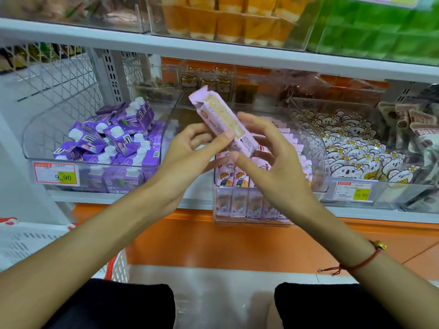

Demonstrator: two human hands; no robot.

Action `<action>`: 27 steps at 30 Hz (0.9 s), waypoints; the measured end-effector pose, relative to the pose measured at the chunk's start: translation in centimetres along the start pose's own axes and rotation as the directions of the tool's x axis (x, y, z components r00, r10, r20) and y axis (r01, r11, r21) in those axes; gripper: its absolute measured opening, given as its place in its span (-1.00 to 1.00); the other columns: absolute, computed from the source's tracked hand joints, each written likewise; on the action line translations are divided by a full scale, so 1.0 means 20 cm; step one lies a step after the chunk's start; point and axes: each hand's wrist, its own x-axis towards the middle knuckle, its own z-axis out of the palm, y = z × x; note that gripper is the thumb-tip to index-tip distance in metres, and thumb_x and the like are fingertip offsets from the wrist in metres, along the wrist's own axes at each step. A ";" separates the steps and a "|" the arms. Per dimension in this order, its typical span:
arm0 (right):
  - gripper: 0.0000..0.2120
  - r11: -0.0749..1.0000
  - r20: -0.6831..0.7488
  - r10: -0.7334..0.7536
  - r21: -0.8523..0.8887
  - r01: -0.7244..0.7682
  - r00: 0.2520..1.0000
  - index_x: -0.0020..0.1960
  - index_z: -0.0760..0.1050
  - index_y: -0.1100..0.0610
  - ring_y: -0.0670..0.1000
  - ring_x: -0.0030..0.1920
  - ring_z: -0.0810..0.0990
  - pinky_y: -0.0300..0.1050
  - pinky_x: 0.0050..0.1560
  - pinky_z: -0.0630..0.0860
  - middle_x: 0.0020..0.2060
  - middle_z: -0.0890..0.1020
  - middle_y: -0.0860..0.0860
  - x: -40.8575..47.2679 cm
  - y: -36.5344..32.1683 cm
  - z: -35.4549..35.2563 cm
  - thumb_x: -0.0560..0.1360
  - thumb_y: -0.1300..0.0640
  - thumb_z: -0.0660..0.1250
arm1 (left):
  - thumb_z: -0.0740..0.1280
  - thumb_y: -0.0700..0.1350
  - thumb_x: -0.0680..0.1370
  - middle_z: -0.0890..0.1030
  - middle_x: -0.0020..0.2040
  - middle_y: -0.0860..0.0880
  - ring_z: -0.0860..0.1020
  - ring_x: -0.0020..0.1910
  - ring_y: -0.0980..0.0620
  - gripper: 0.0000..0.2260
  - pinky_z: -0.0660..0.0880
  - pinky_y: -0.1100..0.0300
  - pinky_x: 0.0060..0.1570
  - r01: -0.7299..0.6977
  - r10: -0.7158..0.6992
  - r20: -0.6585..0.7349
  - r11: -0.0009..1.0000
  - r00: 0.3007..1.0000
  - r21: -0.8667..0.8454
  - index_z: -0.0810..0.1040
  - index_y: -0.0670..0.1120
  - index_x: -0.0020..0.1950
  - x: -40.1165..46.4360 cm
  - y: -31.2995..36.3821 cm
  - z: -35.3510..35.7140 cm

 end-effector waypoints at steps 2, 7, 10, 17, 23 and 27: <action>-0.69 1.000 -0.043 -0.013 0.003 0.013 0.999 0.23 0.47 0.06 -0.13 0.12 0.54 -0.30 0.02 0.47 0.12 0.57 -0.14 0.01 0.00 0.01 0.53 0.27 0.34 | 0.42 -0.04 0.44 0.65 0.13 -0.08 0.64 0.07 0.06 -0.57 0.60 0.19 0.00 0.009 -0.010 -0.028 1.000 1.000 -0.011 0.47 -0.15 0.26 0.00 0.00 0.01; -0.81 0.962 -0.022 0.196 0.196 -0.188 0.980 0.16 0.52 0.08 -0.16 -0.04 0.58 -0.27 -0.10 0.54 0.05 0.62 -0.02 0.03 0.01 -0.01 0.58 0.25 0.26 | 0.37 -0.26 0.51 0.49 0.30 0.08 0.56 0.17 0.21 -0.43 0.51 0.17 0.18 -0.096 0.090 -0.070 0.993 0.993 -0.072 0.25 0.00 0.47 0.01 0.02 -0.02; -0.82 0.859 -0.008 0.384 0.369 -0.354 0.923 0.14 0.54 0.07 -0.08 -0.10 0.57 -0.30 -0.16 0.51 0.08 0.61 0.07 0.05 0.03 -0.03 0.59 0.21 0.23 | 0.34 -0.29 0.53 0.54 0.26 0.07 0.59 0.13 0.19 -0.54 0.54 0.18 0.16 -0.134 0.135 -0.012 0.991 0.991 0.022 0.39 -0.02 0.40 0.00 0.03 -0.03; -0.71 0.829 -0.075 0.384 0.468 -0.308 0.920 0.16 0.54 0.07 -0.07 -0.18 0.62 -0.26 -0.07 0.52 -0.18 0.66 -0.01 0.07 0.07 -0.08 0.45 0.10 0.42 | 0.44 -0.16 0.47 0.64 0.06 0.04 0.63 0.04 0.16 -0.79 0.55 0.26 0.06 -0.178 0.195 -0.078 0.966 0.978 0.185 0.51 -0.04 0.06 0.00 0.01 -0.03; -0.63 0.960 -0.010 0.281 0.028 -0.280 0.960 0.31 0.41 0.00 -0.14 0.14 0.55 -0.32 0.14 0.46 0.16 0.55 -0.09 0.10 0.15 -0.07 0.53 -0.02 0.33 | 0.43 -0.23 0.47 0.64 -0.05 0.04 0.63 -0.12 0.27 -0.79 0.51 0.41 -0.10 -0.261 0.301 -0.215 0.945 0.929 0.198 0.47 -0.13 0.05 0.07 0.02 -0.06; -0.57 0.766 0.126 0.062 -0.642 0.033 0.990 0.41 0.33 0.09 0.05 0.35 0.36 -0.10 0.27 0.29 0.34 0.44 0.04 0.09 0.22 -0.10 0.58 0.02 0.25 | 0.43 -0.27 0.48 0.60 0.06 -0.12 0.61 0.05 0.08 -0.76 0.54 0.32 0.03 -0.339 0.429 -0.293 0.888 0.855 0.311 0.39 -0.15 0.02 0.23 0.04 -0.10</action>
